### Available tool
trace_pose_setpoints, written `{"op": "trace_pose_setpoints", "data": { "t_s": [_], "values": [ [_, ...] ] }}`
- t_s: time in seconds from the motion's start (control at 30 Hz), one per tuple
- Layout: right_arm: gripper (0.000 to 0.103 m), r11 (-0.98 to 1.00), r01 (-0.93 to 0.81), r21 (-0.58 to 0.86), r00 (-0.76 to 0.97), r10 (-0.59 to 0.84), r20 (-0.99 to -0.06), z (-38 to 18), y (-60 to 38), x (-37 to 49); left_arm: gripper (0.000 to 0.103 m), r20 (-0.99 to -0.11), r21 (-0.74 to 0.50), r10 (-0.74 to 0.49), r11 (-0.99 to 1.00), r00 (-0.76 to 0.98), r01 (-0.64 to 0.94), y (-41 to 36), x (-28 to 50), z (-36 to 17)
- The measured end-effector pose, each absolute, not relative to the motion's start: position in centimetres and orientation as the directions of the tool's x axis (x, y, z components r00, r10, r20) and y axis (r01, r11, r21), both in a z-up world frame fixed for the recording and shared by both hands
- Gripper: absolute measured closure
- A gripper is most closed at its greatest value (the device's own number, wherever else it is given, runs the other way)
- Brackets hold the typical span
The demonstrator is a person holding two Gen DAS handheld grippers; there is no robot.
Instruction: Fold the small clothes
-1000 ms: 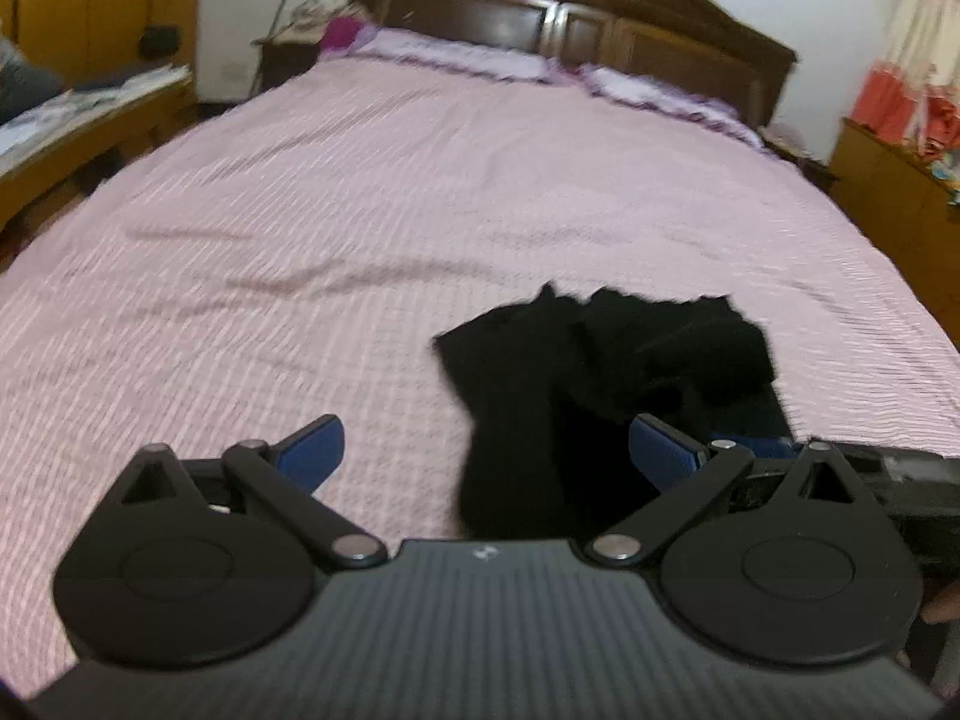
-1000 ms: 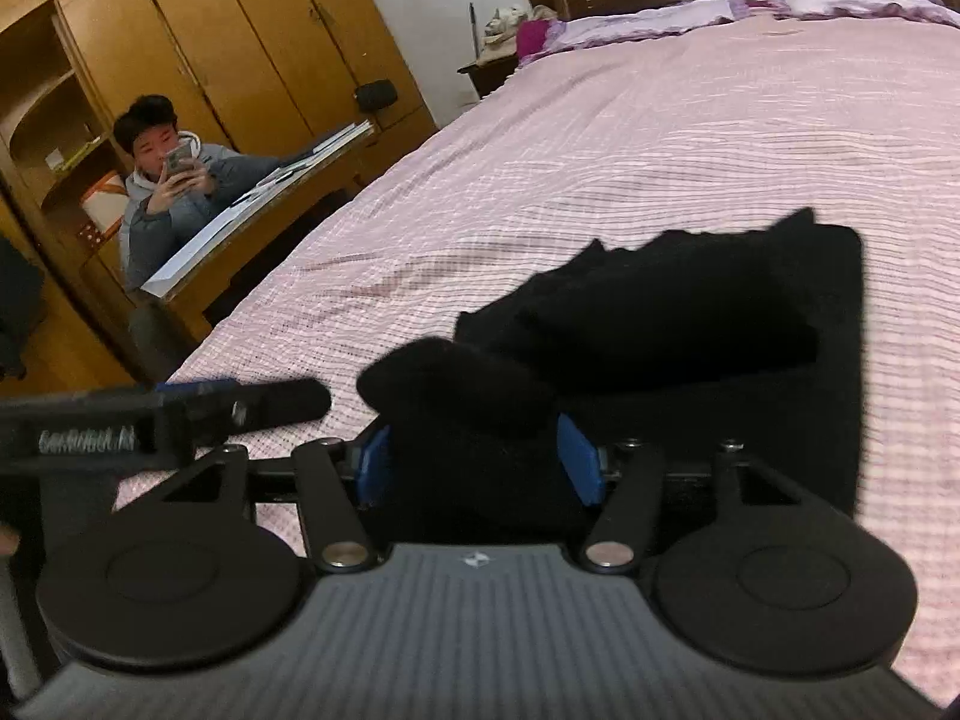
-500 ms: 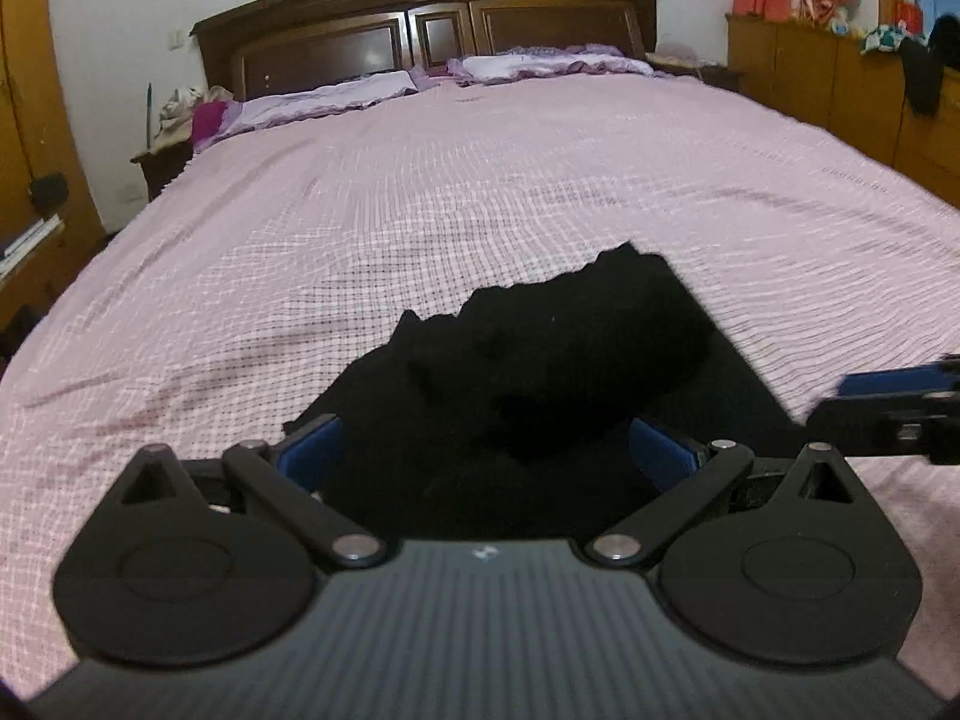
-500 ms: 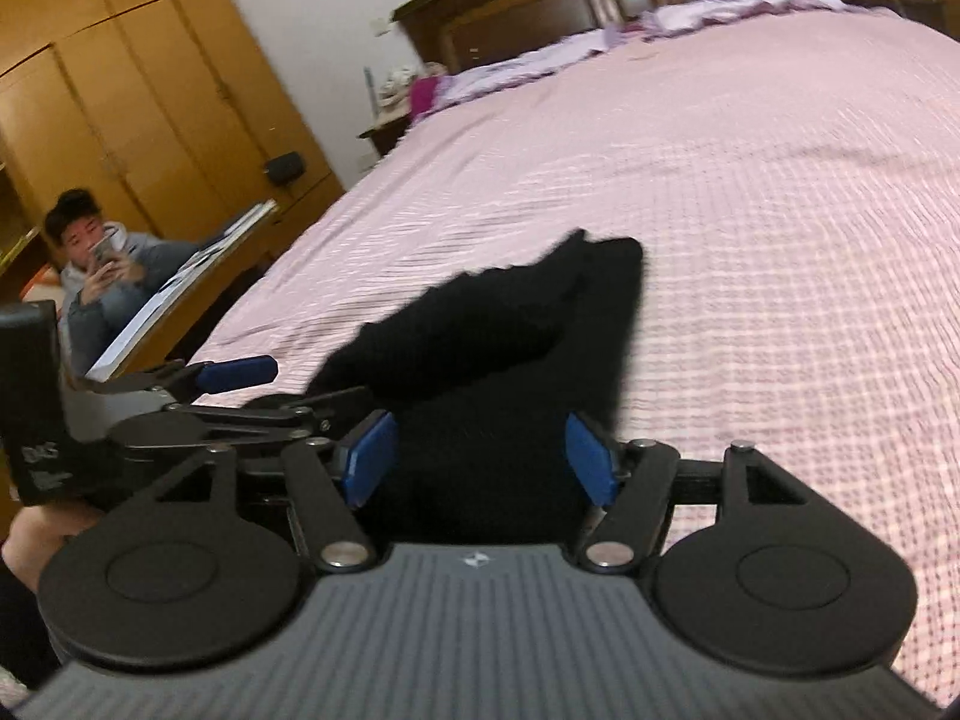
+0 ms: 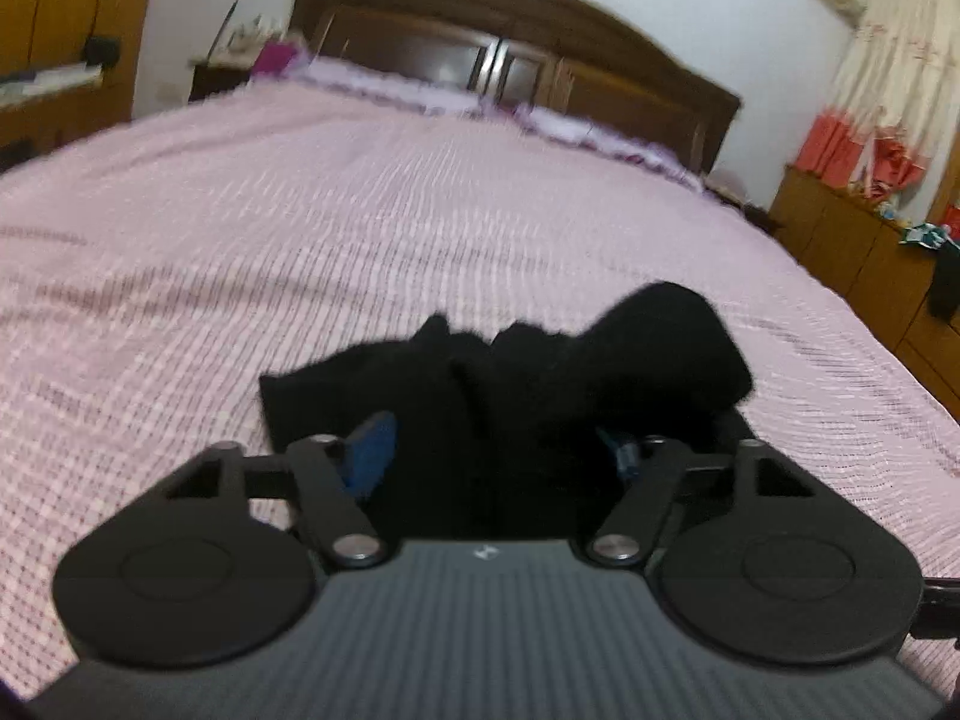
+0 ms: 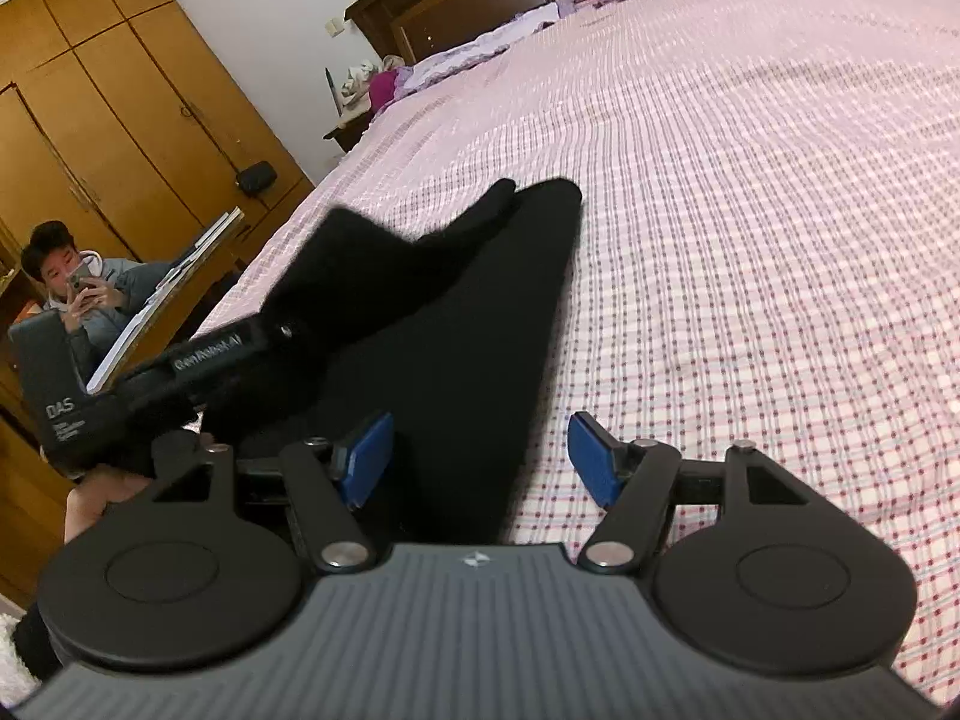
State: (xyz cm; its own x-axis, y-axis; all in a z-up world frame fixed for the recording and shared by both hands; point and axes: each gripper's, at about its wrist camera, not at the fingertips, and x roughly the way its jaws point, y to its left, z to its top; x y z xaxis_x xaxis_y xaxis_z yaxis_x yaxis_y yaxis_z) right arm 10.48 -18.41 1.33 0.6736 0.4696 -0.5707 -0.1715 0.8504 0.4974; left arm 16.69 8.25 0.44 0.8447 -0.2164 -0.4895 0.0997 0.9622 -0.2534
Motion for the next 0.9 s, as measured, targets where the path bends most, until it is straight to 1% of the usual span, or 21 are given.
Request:
{"op": "trace_pose_setpoints", "data": {
  "t_s": [0.03, 0.13, 0.27, 0.3, 0.33, 0.4, 0.5, 0.63, 0.67, 0.7, 0.77, 0.8, 0.83, 0.87, 0.9],
  "values": [
    [0.032, 0.848, -0.171, 0.501, 0.672, 0.472, -0.57, 1.2, -18.4, 10.5, 0.043, -0.484, -0.249, -0.223, 0.962, 0.846, 0.111, 8.1, 16.7, 0.5],
    [0.032, 0.845, -0.165, 0.509, 0.674, 0.473, -0.567, 0.9, -18.5, 10.6, 0.043, -0.489, -0.26, -0.233, 0.959, 0.841, 0.115, 7.9, 17.2, 0.3],
    [0.031, 0.838, -0.151, 0.524, 0.675, 0.474, -0.565, 0.4, -18.6, 10.8, 0.043, -0.504, -0.247, -0.24, 0.961, 0.83, 0.127, 7.2, 18.1, -0.2],
    [0.031, 0.837, -0.147, 0.526, 0.675, 0.474, -0.565, 0.4, -18.6, 10.8, 0.048, -0.502, -0.238, -0.24, 0.962, 0.831, 0.134, 7.0, 18.0, -0.3],
    [0.031, 0.837, -0.146, 0.528, 0.676, 0.474, -0.565, 0.4, -18.6, 10.8, 0.062, -0.497, -0.222, -0.236, 0.965, 0.835, 0.14, 6.7, 18.0, -0.3],
    [0.031, 0.836, -0.143, 0.53, 0.678, 0.473, -0.562, 0.3, -18.7, 10.6, 0.078, -0.499, -0.223, -0.24, 0.964, 0.833, 0.145, 6.4, 17.8, -0.3],
    [0.031, 0.832, -0.138, 0.537, 0.683, 0.473, -0.557, 0.5, -18.8, 10.5, 0.082, -0.488, -0.273, -0.259, 0.952, 0.834, 0.136, 6.8, 17.5, 0.0],
    [0.031, 0.829, -0.149, 0.538, 0.691, 0.477, -0.543, 1.2, -18.9, 10.3, 0.082, -0.425, -0.391, -0.268, 0.916, 0.865, 0.092, 9.3, 15.4, 2.4],
    [0.031, 0.828, -0.16, 0.538, 0.694, 0.482, -0.535, 1.6, -18.8, 10.3, 0.082, -0.423, -0.388, -0.256, 0.918, 0.869, 0.082, 9.7, 14.8, 2.8],
    [0.031, 0.827, -0.173, 0.535, 0.696, 0.488, -0.527, 1.9, -18.8, 10.3, 0.082, -0.434, -0.373, -0.23, 0.926, 0.871, 0.059, 10.2, 14.4, 2.9],
    [0.031, 0.827, -0.195, 0.527, 0.696, 0.495, -0.519, 2.3, -18.5, 10.4, 0.081, -0.496, -0.329, -0.164, 0.944, 0.853, -0.01, 11.2, 14.2, 2.1],
    [0.031, 0.828, -0.202, 0.523, 0.694, 0.498, -0.52, 2.4, -18.3, 10.5, 0.076, -0.533, -0.315, -0.144, 0.948, 0.834, -0.038, 11.8, 14.5, 1.4],
    [0.031, 0.829, -0.205, 0.52, 0.691, 0.499, -0.523, 2.4, -18.0, 10.7, 0.068, -0.558, -0.322, -0.137, 0.945, 0.818, -0.062, 12.4, 14.6, 0.7],
    [0.031, 0.829, -0.206, 0.52, 0.686, 0.501, -0.527, 2.3, -17.7, 10.8, 0.063, -0.568, -0.335, -0.129, 0.938, 0.813, -0.085, 12.8, 14.6, 0.4],
    [0.031, 0.828, -0.211, 0.52, 0.68, 0.506, -0.53, 2.3, -17.3, 11.0, 0.053, -0.571, -0.346, -0.118, 0.932, 0.812, -0.108, 13.3, 14.5, 0.3]
  ]
}}
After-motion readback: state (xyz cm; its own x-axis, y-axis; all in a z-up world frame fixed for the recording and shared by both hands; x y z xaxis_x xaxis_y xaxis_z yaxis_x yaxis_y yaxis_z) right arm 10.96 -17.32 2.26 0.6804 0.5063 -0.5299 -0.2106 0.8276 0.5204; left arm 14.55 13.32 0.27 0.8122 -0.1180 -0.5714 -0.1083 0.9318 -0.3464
